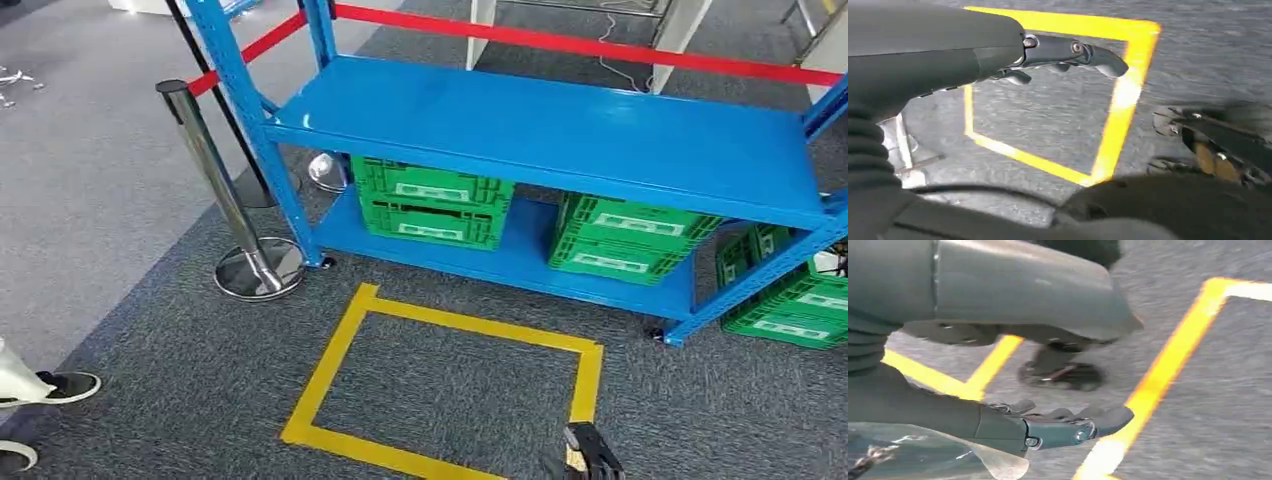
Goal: Take the parts from the cabinet and place them on the table.
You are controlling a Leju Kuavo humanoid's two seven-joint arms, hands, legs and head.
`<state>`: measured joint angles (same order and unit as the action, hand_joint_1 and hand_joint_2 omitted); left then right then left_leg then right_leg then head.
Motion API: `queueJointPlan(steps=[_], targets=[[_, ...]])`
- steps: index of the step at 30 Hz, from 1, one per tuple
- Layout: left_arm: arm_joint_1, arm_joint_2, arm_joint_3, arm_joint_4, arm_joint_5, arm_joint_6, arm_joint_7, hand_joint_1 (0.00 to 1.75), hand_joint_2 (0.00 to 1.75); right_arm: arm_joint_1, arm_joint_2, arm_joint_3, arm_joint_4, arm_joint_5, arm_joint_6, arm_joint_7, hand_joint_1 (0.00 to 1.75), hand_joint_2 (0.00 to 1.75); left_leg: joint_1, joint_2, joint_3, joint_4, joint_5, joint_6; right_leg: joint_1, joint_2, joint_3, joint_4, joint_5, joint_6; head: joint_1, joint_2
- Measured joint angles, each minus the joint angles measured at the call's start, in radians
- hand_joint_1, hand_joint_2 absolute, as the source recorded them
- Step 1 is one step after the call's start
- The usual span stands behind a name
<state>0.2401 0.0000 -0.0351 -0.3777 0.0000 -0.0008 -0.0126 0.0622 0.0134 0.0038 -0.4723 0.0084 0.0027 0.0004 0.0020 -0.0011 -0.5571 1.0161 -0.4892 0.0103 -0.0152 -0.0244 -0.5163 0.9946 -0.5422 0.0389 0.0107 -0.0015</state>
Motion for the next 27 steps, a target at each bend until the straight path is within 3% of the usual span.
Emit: queueJointPlan(steps=[1, 2, 4, 5, 6, 7, 8, 10, 11, 12, 13, 14, 15, 17, 19, 20, 22, 27], targets=[[-0.016, 0.000, 0.003, -0.003, 0.000, 0.000, 0.001, 0.00, 0.00, 0.014, -0.002, 0.000, 0.009, -0.001, 0.000, 0.001, 0.00, 0.00, 0.006, 0.000, 0.005, -0.014, 0.008, 0.011, -0.003, 0.005, 0.005, 0.010, -0.012, 0.005, 0.001, 0.000], [-0.036, -0.001, 0.004, -0.009, 0.000, 0.000, 0.002, 0.00, 0.00, 0.032, -0.004, 0.000, 0.024, -0.002, -0.001, 0.001, 0.00, 0.00, 0.005, -0.003, 0.006, -0.018, 0.009, 0.016, -0.002, 0.015, -0.012, 0.044, -0.038, 0.007, 0.003, 0.000], [-0.075, 0.000, 0.006, -0.032, 0.000, 0.002, 0.003, 0.00, 0.00, 0.071, -0.005, 0.000, 0.058, -0.002, -0.001, 0.002, 0.00, 0.00, 0.003, -0.004, 0.006, -0.017, 0.006, 0.024, -0.002, 0.024, -0.096, 0.202, -0.121, 0.008, 0.009, 0.000], [-0.092, 0.000, 0.007, -0.045, 0.000, 0.002, 0.003, 0.00, 0.00, 0.094, -0.005, 0.001, 0.075, -0.002, -0.001, 0.004, 0.00, 0.00, 0.000, -0.004, 0.006, -0.017, 0.006, 0.025, -0.002, 0.024, -0.139, 0.276, -0.146, 0.009, 0.007, 0.000], [-0.111, 0.000, 0.008, -0.058, 0.000, 0.001, 0.005, 0.00, 0.00, 0.116, -0.005, 0.002, 0.093, -0.002, 0.000, 0.004, 0.00, 0.00, -0.003, -0.002, 0.007, -0.016, 0.004, 0.026, -0.001, 0.024, -0.167, 0.316, -0.148, 0.010, 0.008, 0.000], [-0.128, 0.000, 0.008, -0.078, 0.000, 0.001, 0.006, 0.00, 0.00, 0.137, -0.005, 0.002, 0.116, -0.002, -0.001, 0.004, 0.00, 0.00, -0.004, -0.002, 0.008, -0.016, 0.003, 0.026, -0.001, 0.023, -0.170, 0.309, -0.126, 0.009, 0.007, 0.000], [-0.146, 0.000, 0.008, -0.093, 0.000, 0.001, 0.006, 0.00, 0.00, 0.154, -0.006, 0.002, 0.133, -0.004, -0.001, 0.004, 0.00, 1.75, -0.005, -0.002, 0.011, -0.016, 0.001, 0.025, -0.001, 0.023, -0.152, 0.261, -0.084, 0.007, 0.008, 0.000], [-0.182, 0.000, 0.008, -0.133, 0.000, 0.001, 0.008, 0.00, 0.00, 0.190, -0.009, 0.002, 0.175, -0.006, -0.002, 0.003, 0.00, 1.75, -0.005, -0.002, 0.020, -0.014, -0.006, 0.020, -0.001, 0.022, -0.065, 0.074, 0.016, -0.001, 0.008, 0.000], [-0.189, 0.000, 0.009, -0.151, 0.000, 0.001, 0.008, 0.00, 0.00, 0.193, -0.012, 0.002, 0.196, -0.008, -0.002, 0.003, 0.00, 1.75, -0.009, -0.012, 0.010, -0.014, -0.011, 0.014, 0.001, 0.021, -0.026, 0.021, 0.023, -0.005, 0.009, 0.000], [-0.186, 0.002, 0.011, -0.147, 0.000, 0.002, 0.008, 0.00, 0.00, 0.191, -0.014, 0.002, 0.193, -0.008, -0.002, 0.005, 0.00, 1.75, -0.012, -0.011, 0.013, -0.010, -0.017, 0.007, 0.001, 0.014, -0.023, 0.017, 0.026, -0.011, 0.006, 0.000], [-0.180, 0.002, 0.013, -0.121, 0.000, 0.002, 0.007, 0.00, 0.00, 0.187, -0.011, 0.002, 0.161, -0.006, -0.003, 0.003, 0.00, 1.75, -0.016, -0.005, 0.018, -0.007, -0.022, 0.022, -0.002, 0.020, -0.024, 0.013, 0.030, -0.008, 0.010, 0.000], [-0.160, 0.002, 0.014, -0.095, 0.000, 0.002, 0.011, 0.00, 0.00, 0.166, -0.011, 0.002, 0.134, -0.008, -0.003, -0.002, 0.00, 1.75, -0.016, 0.004, 0.023, -0.008, -0.021, 0.031, -0.001, 0.036, -0.025, 0.011, 0.031, -0.009, 0.006, 0.000], [-0.139, 0.003, 0.018, -0.089, 0.000, 0.002, 0.015, 0.00, 0.00, 0.141, -0.011, 0.002, 0.131, -0.008, -0.004, -0.002, 0.00, 1.75, -0.016, 0.015, 0.026, -0.009, -0.021, 0.029, 0.001, 0.045, -0.027, 0.011, 0.031, -0.010, 0.002, 0.000], [-0.108, 0.000, 0.021, -0.084, -0.001, 0.000, 0.015, 0.00, 0.00, 0.113, -0.011, 0.000, 0.125, -0.008, -0.005, -0.002, 0.00, 1.75, -0.013, 0.014, 0.031, -0.011, -0.019, 0.027, 0.005, 0.039, -0.029, 0.012, 0.028, -0.014, 0.001, 0.000], [-0.102, -0.001, 0.022, -0.074, -0.001, 0.001, 0.014, 0.00, 0.00, 0.105, -0.011, 0.001, 0.116, -0.008, -0.004, 0.000, 0.00, 1.75, -0.012, -0.001, 0.032, -0.013, -0.020, 0.026, 0.006, 0.022, -0.030, 0.012, 0.021, -0.019, 0.002, 0.000], [-0.098, 0.000, 0.023, -0.069, -0.001, 0.001, 0.014, 0.00, 0.00, 0.099, -0.011, 0.001, 0.113, -0.008, -0.004, 0.001, 0.00, 0.00, -0.012, -0.003, 0.031, -0.015, -0.020, 0.024, 0.006, 0.020, -0.029, 0.012, 0.019, -0.020, 0.001, 0.000], [-0.090, 0.000, 0.024, -0.062, -0.001, 0.001, 0.014, 0.00, 0.00, 0.094, -0.011, 0.001, 0.108, -0.009, -0.004, 0.001, 0.00, 0.00, -0.012, -0.003, 0.031, -0.016, -0.018, 0.016, 0.007, 0.021, -0.018, 0.013, 0.020, -0.022, 0.001, 0.000], [-0.087, 0.000, 0.024, -0.052, -0.001, 0.001, 0.014, 0.00, 0.00, 0.092, -0.011, 0.001, 0.098, -0.008, -0.004, 0.001, 0.00, 0.00, -0.011, -0.002, 0.033, -0.016, -0.019, 0.010, 0.007, 0.022, -0.019, 0.014, 0.019, -0.023, 0.002, 0.000]])
